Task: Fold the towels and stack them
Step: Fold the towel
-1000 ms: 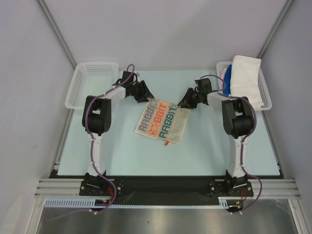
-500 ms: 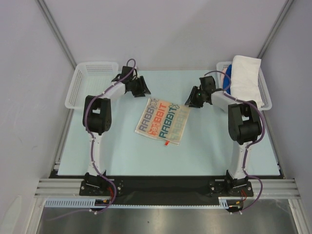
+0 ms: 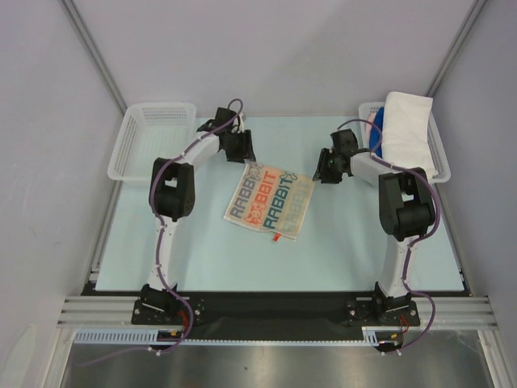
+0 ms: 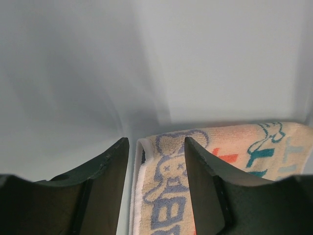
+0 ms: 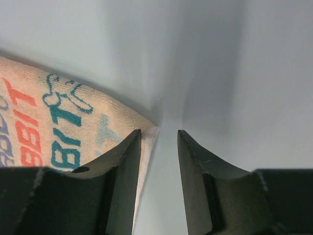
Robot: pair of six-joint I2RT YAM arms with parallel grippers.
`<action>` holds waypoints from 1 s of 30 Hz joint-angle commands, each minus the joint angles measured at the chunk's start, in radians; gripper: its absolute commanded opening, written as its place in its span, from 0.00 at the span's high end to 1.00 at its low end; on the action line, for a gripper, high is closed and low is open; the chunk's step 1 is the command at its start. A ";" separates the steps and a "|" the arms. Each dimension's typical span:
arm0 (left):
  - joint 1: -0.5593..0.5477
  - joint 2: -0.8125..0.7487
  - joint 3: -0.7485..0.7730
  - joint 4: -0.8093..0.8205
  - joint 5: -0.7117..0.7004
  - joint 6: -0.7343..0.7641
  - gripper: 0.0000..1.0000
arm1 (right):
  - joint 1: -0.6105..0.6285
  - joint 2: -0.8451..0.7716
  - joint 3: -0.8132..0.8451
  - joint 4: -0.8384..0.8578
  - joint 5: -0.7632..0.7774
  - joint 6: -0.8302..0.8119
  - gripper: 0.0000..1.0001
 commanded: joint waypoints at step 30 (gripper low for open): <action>-0.002 0.034 0.016 0.043 -0.004 -0.010 0.92 | 0.022 0.122 0.137 -0.016 -0.007 -0.053 0.91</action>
